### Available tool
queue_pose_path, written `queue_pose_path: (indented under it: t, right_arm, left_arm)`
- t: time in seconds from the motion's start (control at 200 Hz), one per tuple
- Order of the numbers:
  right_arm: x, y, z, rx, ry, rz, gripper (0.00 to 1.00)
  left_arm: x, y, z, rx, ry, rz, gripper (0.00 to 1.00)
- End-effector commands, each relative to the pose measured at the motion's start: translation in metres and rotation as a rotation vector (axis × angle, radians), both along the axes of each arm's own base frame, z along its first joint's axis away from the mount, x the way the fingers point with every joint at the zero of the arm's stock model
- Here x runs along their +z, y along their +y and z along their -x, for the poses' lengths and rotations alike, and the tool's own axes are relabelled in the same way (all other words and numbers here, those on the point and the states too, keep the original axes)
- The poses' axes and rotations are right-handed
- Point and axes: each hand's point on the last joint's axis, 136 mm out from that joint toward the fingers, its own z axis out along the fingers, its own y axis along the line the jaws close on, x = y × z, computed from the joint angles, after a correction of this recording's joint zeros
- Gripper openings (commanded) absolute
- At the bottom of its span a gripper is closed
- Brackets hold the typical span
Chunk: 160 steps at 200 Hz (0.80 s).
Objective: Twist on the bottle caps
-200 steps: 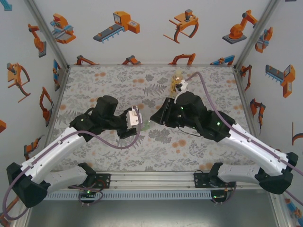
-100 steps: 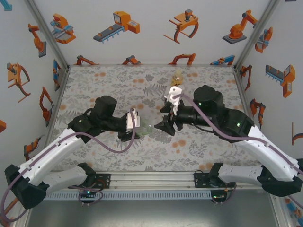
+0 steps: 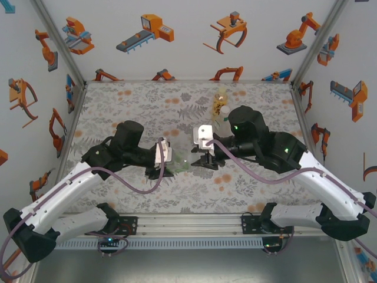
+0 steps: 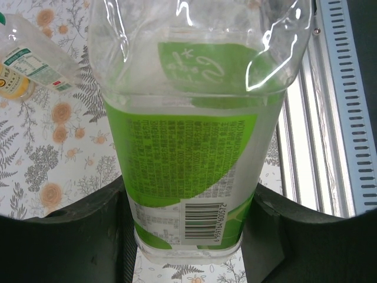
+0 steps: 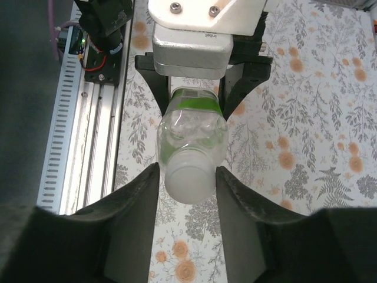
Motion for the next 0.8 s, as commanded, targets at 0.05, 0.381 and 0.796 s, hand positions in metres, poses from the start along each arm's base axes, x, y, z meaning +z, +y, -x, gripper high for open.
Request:
queue_pose_path:
  t: [0.05,0.381,0.796]
  right_arm:
    - [0.002,0.000,0.002,0.007,-0.017,-0.014,0.40]
    - [0.008,0.002,-0.019,-0.155,0.055,-0.075,0.28]
    - [-0.033,-0.032,-0.094,-1.027,0.950,-0.359,0.00]
  left_arm:
    - [0.017,0.001,0.004,-0.015,-0.033,0.035,0.00]
    - [0.018,0.003,0.001,0.005,-0.047,0.031,0.00]
    - [0.012,-0.002,-0.037,0.160,-0.122,0.021,0.00]
